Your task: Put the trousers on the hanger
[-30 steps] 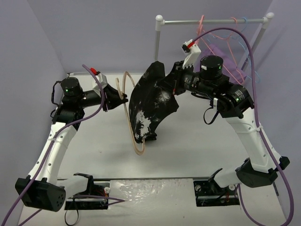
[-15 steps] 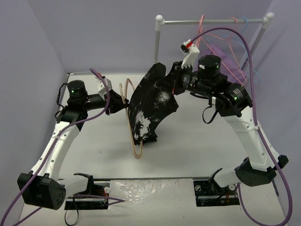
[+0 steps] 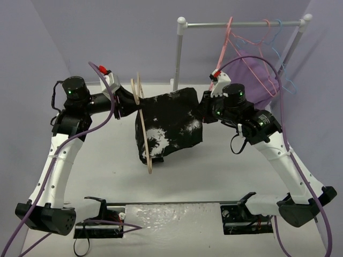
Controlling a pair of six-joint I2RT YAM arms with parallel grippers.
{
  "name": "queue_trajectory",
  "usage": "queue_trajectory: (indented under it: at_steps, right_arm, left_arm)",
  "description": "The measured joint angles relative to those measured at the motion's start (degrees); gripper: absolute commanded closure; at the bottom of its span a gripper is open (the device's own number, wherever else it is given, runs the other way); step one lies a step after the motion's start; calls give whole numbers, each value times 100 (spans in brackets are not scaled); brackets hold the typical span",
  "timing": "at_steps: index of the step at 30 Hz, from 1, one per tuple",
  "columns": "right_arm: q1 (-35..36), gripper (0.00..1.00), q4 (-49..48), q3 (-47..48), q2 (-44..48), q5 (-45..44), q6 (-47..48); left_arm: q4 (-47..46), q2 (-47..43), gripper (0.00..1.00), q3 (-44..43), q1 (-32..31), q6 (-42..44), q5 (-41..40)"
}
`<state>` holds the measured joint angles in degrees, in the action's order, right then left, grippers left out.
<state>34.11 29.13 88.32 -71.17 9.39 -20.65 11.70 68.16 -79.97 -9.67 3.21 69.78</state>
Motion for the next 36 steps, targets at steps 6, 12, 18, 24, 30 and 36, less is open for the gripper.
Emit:
queue_trajectory:
  at_steps: [6,12,18,24,30,36]
  right_arm:
    - [0,100,-201,-880,-10,-322,88]
    - [0,100,-295,-913,-30,-310,101]
    - [0,100,-108,133,-60,-253,142]
    - [7,100,257,1439,-235,-121,204]
    - [7,100,556,1884,-416,-34,231]
    - [7,100,682,1940,-549,37,211]
  left_arm:
    - [146,22,100,-867,0,-268,49]
    - [380,-26,100,-874,-2,-186,47]
    - [311,-98,100,-44,0,-146,-77]
    - [-8,-116,100,431,-1,-163,-58]
    - [-326,-195,100,761,-2,-187,-55]
    - [-456,-195,100,1014,-2,-194,-61]
